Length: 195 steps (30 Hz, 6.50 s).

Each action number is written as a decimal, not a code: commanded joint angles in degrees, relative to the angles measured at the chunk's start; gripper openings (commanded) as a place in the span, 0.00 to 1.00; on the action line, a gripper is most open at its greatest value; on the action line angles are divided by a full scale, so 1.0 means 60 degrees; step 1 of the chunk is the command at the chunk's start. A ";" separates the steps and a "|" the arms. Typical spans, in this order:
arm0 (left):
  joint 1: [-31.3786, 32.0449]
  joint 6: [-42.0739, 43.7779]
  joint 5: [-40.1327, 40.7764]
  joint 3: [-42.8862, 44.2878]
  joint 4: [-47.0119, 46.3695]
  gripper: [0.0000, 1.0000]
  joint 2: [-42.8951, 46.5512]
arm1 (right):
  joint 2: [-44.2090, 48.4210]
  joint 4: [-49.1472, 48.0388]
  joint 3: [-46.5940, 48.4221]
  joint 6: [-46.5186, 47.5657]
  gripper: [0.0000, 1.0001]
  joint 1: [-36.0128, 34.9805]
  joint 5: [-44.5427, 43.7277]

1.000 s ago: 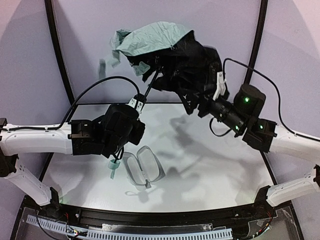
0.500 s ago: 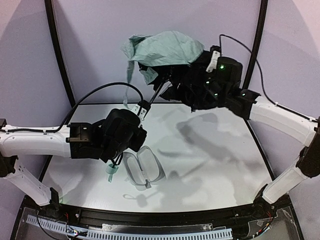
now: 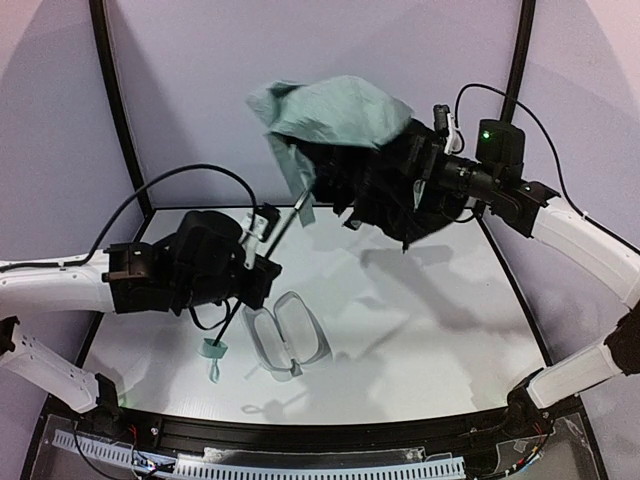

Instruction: Open the umbrella

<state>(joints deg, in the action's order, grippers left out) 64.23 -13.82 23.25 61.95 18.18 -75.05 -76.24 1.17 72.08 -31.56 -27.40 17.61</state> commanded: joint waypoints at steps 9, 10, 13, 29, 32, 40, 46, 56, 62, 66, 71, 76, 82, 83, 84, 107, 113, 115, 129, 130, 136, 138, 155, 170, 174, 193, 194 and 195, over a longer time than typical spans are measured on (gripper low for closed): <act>-0.1181 -0.2633 -0.0683 0.0411 -0.0959 0.01 -0.0047 | 0.0022 -0.1129 -0.0687 0.1044 0.99 -0.2696 -0.1023; -0.1198 -0.2795 -0.0720 0.0346 -0.1120 0.01 -0.0009 | -0.0037 -0.1755 -0.1000 0.0544 0.98 -0.2743 -0.1076; -0.1218 -0.3405 -0.0929 -0.0150 -0.2090 0.01 0.0157 | -0.0247 -0.4139 -0.2171 -0.0724 0.96 -0.3048 -0.1552; -0.1213 -0.4639 -0.3245 -0.1640 -0.5823 0.01 0.0632 | -0.2857 -0.8735 -0.1289 -0.4105 0.82 -0.3339 -0.0745; -0.1207 -0.4428 -0.3681 -0.1892 -0.6348 0.01 0.0965 | -0.3041 -0.8236 -0.0629 -0.3922 0.82 -0.3196 -0.0699; -0.1137 -0.4495 -0.4780 -0.2080 -0.7382 0.01 0.0829 | -0.4000 -0.8938 0.0181 -0.4179 0.80 -0.3181 -0.1548; -0.1020 -0.4586 -0.4589 -0.2051 -0.7536 0.01 0.0665 | -0.4418 -0.9668 0.0591 -0.4399 0.74 -0.3234 -0.1529; -0.1000 -0.4616 -0.4569 -0.1982 -0.7767 0.01 0.0460 | -0.4482 -1.0839 0.0217 -0.4471 0.67 -0.3285 -0.1383; -0.0947 -0.4493 -0.4752 -0.2042 -0.8053 0.01 0.0389 | -0.4064 -1.0556 -0.0077 -0.4341 0.67 -0.3228 -0.1377; -0.0921 -0.4283 -0.5213 -0.2254 -0.8810 0.01 0.0329 | -0.4093 -1.0521 0.0051 -0.4326 0.68 -0.3184 -0.1097; -0.0848 -0.4018 -0.5376 -0.2270 -0.8955 0.01 0.0301 | -0.4112 -1.0830 0.0044 -0.4225 0.68 -0.3182 -0.0875; -0.0828 -0.4066 -0.5355 -0.2267 -0.9009 0.01 0.0177 | -0.4038 -1.0904 0.0099 -0.4163 0.67 -0.3182 -0.0618; -0.0825 -0.4133 -0.5342 -0.2191 -0.9055 0.01 0.0027 | -0.3756 -1.1165 -0.0176 -0.4031 0.67 -0.3190 -0.0790; -0.0824 -0.4154 -0.5309 -0.2183 -0.9059 0.01 0.0001 | -0.3678 -1.1099 -0.0185 -0.3938 0.67 -0.3189 -0.0791; -0.0821 -0.4187 -0.5276 -0.2171 -0.9050 0.01 -0.0025 | -0.3587 -1.0928 -0.0167 -0.3858 0.67 -0.3184 -0.0816; -0.0786 -0.4260 -0.5282 -0.2002 -0.8978 0.01 -0.0238 | -0.3346 -0.9386 0.0135 -0.4012 0.52 -0.3041 -0.0987; -0.0779 -0.4262 -0.5359 -0.1989 -0.9104 0.01 -0.0304 | -0.3512 -0.9569 0.0269 -0.4262 0.48 -0.3036 -0.0785; -0.0786 -0.4260 -0.5426 -0.1965 -0.9122 0.01 -0.0319 | -0.3617 -0.9610 0.0330 -0.4357 0.48 -0.3036 -0.0744; -0.0715 -0.4297 -0.5433 -0.2073 -0.9291 0.01 -0.0261 | -0.3888 -1.0199 0.0367 -0.4869 0.30 -0.3037 -0.0690; -0.0715 -0.4309 -0.5430 -0.2077 -0.9294 0.01 -0.0264 | -0.3878 -1.0263 0.0334 -0.4874 0.28 -0.3036 -0.0718; -0.0714 -0.4359 -0.5383 -0.2093 -0.9345 0.01 -0.0295 | -0.3861 -1.0410 0.0242 -0.4891 0.17 -0.3042 -0.0778; -0.0706 -0.4369 -0.5354 -0.2115 -0.9340 0.01 -0.0283 | -0.3837 -1.0402 0.0202 -0.4815 0.08 -0.3037 -0.0845; -0.0714 -0.3840 -0.4496 -0.1368 -0.4507 0.70 0.0772 | -0.3337 -0.7629 0.0626 -0.2817 0.00 -0.2930 -0.2206; -0.0503 -0.4333 -0.4339 -0.1224 -0.2989 0.64 -0.0261 | -0.3348 -0.7449 0.0607 -0.3293 0.00 -0.2917 -0.2391; -0.0427 -0.4155 -0.4058 -0.1103 -0.2898 0.57 -0.0440 | -0.3236 -0.7370 0.0527 -0.3305 0.00 -0.2919 -0.2435; 0.0590 -0.2958 -0.3314 -0.0170 -0.1376 0.01 -0.0211 | -0.3700 -0.5208 0.2106 -0.1256 0.00 -0.2590 -0.6771; 0.0682 -0.2950 -0.3479 0.0057 -0.1051 0.01 -0.0218 | -0.3985 -0.4969 0.2557 -0.1178 0.00 -0.2475 -0.7396; 0.0756 -0.2951 -0.3641 0.0294 -0.0712 0.01 -0.0261 | -0.4220 -0.4697 0.2942 -0.1187 0.00 -0.2344 -0.7789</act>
<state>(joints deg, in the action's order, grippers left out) 64.36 -36.17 6.43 59.11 5.56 -79.66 -98.26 -28.50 80.29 -46.30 -45.89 -7.37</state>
